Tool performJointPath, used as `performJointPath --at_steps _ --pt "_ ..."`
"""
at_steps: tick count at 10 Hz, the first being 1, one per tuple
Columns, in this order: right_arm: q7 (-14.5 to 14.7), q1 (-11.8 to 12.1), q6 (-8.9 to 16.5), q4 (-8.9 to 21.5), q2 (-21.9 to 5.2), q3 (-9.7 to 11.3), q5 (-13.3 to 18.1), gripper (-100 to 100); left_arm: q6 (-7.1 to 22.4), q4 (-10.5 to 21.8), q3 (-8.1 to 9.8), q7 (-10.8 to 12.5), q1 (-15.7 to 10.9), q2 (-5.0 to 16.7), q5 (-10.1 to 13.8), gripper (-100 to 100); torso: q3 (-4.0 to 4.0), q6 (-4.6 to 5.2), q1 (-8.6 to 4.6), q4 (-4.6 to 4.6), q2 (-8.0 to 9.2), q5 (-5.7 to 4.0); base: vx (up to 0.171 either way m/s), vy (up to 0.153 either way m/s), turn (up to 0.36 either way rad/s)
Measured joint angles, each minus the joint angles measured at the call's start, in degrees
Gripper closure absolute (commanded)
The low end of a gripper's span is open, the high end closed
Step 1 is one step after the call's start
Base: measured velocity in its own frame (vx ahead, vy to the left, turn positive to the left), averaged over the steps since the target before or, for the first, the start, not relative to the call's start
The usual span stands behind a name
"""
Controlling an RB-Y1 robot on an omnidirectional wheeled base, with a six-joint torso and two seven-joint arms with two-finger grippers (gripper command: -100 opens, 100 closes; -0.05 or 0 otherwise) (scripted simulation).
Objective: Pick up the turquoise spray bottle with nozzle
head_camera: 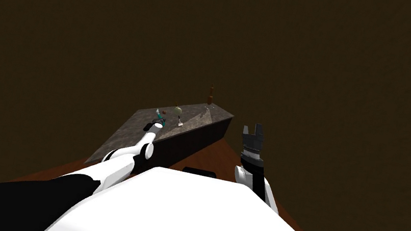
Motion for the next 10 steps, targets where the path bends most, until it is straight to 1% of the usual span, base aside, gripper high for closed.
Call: performJointPath --at_steps 1,2,3,4,5,6,7,8,9,10 --pt "0.0 0.0 0.0 0.0 0.0 0.0 0.0 0 0.0 0.0 0.0 0.0 0.0 0.0 0.0 100 0.0 0.0 0.01 0.0 0.0 0.0 0.0 0.0 0.0" --pt "0.0 0.0 0.0 0.0 0.0 0.0 0.0 0 0.0 0.0 -0.01 0.0 0.0 0.0 0.0 0 0.01 0.0 0.01 0.01 0.01 0.0 0.0 0.0 0.0" --pt "0.0 0.0 0.0 0.0 0.0 0.0 0.0 0 0.0 0.0 -0.01 0.0 0.0 0.0 0.0 100 0.01 0.0 0.01 0.01 0.01 0.0 0.071 0.013 -0.274" --pt "0.0 0.0 0.0 0.0 0.0 0.0 0.0 0 -1.4 -0.7 -1.08 1.1 1.6 -0.4 2.0 100 -0.22 0.4 -0.03 -0.15 -0.3 0.19 0.084 0.033 -0.248" --pt "0.0 0.0 0.0 0.0 0.0 0.0 0.0 0 -2.3 -1.6 -1.38 1.9 3.1 -1.0 3.1 100 -0.44 0.5 0.05 -0.3 -0.6 0.35 0.046 0.02 -0.066" --pt "0.0 0.0 0.0 0.0 0.0 0.0 0.0 0 -2.4 -2.5 -1.09 1.8 4.3 -1.4 3.3 100 -0.54 0.42 0.14 -0.43 -0.66 0.5 0.024 0.001 -0.017" --pt "0.0 0.0 0.0 0.0 0.0 0.0 0.0 0 -2.5 -3.3 -1.92 2.5 5.8 -1.0 3.6 100 -0.58 0.23 0.25 -0.58 -0.59 0.66 0.009 -0.004 0.005" --pt "0.0 0.0 0.0 0.0 0.0 0.0 0.0 0 -1.6 -5.9 0.18 1.2 7.5 -2.2 3.3 100 -0.59 0.03 0.39 -0.71 -0.47 0.84 0.055 0.02 -0.267" --pt "0.0 0.0 0.0 0.0 0.0 0.0 0.0 0 -0.8 -9.5 3.19 -0.8 9.6 -4.8 4.3 100 -0.75 0.37 0.46 -0.86 -0.66 1.1 0.066 0.027 -0.261" --pt "0.0 0.0 0.0 0.0 0.0 0.0 0.0 0 -1.2 -11.3 2.21 -0.5 11.5 -5.1 5.7 100 -0.88 0.4 0.54 -0.89 -0.88 1.13 0.047 0.013 -0.043"
